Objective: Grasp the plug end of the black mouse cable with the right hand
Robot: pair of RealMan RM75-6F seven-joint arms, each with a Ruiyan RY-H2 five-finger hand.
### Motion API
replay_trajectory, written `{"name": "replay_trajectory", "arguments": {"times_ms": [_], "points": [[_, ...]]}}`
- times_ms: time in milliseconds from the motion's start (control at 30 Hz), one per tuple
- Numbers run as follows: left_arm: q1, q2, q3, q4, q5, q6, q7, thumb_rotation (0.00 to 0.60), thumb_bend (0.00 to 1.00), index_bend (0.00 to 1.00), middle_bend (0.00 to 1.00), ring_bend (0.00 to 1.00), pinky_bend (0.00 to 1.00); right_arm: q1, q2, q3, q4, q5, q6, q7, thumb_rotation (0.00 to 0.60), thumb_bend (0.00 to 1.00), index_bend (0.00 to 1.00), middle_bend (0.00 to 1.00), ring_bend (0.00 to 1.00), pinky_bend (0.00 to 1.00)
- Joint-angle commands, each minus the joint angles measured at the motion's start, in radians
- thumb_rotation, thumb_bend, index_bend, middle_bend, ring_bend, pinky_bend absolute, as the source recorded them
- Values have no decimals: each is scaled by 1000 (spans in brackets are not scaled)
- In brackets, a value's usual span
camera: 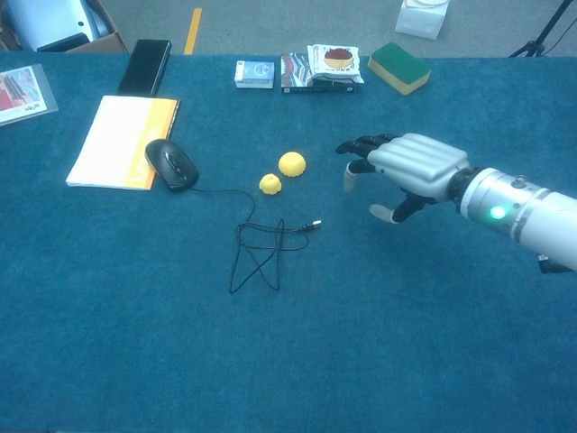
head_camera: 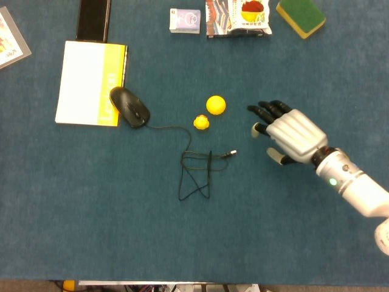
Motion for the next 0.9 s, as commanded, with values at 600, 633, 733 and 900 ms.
{"name": "replay_trajectory", "arguments": {"times_ms": [600, 633, 733, 900], "points": [[23, 11, -10, -6, -8, 31, -7, 600, 192, 378, 309, 183, 306, 87, -112, -17, 112, 7, -59, 65, 600, 362, 354, 66, 0, 109], [26, 12, -9, -8, -9, 33, -6, 600, 192, 378, 309, 183, 306, 91, -119, -18, 119, 8, -62, 70, 600, 361, 353, 66, 0, 109], [32, 16, -11, -11, -10, 42, -7, 600, 192, 378, 309, 183, 306, 102, -140, -20, 143, 6, -74, 87, 600, 357, 334, 64, 0, 109], [43, 21, -10, -13, -13, 51, -12, 600, 191, 379, 309, 183, 306, 121, -179, -22, 188, -3, -88, 118, 600, 354, 319, 62, 0, 109]]}}
